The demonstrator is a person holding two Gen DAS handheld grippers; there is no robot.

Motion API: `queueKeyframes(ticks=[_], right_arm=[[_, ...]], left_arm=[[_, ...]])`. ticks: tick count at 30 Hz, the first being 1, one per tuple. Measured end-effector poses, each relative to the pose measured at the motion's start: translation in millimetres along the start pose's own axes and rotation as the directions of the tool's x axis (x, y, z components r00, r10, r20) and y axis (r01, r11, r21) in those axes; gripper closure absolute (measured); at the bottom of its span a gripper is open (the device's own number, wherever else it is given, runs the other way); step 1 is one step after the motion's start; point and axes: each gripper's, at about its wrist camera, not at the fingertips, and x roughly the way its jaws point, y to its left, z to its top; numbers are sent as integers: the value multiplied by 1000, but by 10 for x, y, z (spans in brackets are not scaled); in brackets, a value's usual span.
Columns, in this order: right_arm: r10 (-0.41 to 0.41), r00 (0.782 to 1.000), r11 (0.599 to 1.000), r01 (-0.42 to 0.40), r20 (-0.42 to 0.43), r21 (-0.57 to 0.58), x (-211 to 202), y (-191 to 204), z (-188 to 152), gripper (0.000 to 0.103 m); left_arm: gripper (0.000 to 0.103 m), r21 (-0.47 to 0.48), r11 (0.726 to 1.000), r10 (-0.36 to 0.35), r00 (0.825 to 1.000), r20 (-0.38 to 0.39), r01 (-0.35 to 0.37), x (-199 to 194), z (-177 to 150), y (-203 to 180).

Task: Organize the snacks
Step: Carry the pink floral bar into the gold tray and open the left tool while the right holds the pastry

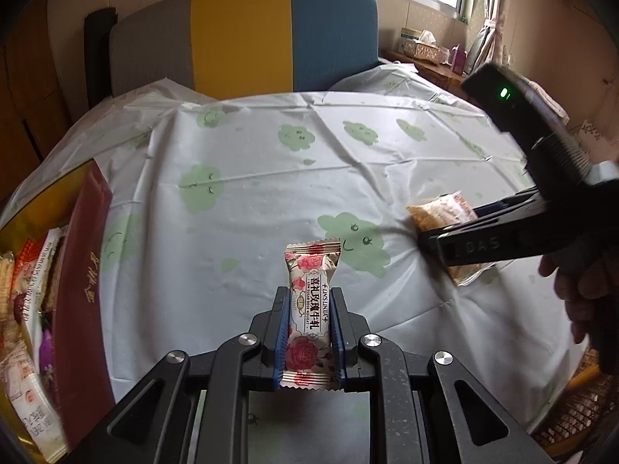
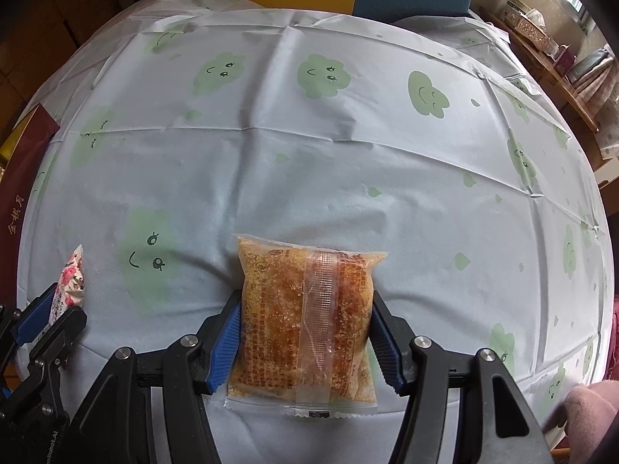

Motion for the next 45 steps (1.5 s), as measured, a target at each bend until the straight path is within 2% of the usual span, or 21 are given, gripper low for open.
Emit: queueKeyframes(ticks=[11, 24, 31, 45], right_arm=[[-31, 999, 998, 33, 28, -45, -38, 123, -96, 42], [-56, 997, 994, 61, 60, -85, -114, 332, -269, 42], [-63, 996, 993, 69, 68, -96, -150, 415, -332, 42], [-71, 995, 992, 79, 75, -102, -211, 428, -334, 42]], left_arm=[[84, -45, 999, 17, 997, 79, -13, -561, 97, 178], [83, -154, 982, 130, 986, 105, -113, -861, 40, 704], [84, -238, 955, 201, 975, 89, -175, -962, -58, 1066], [83, -377, 881, 330, 942, 52, -287, -1153, -294, 1683]])
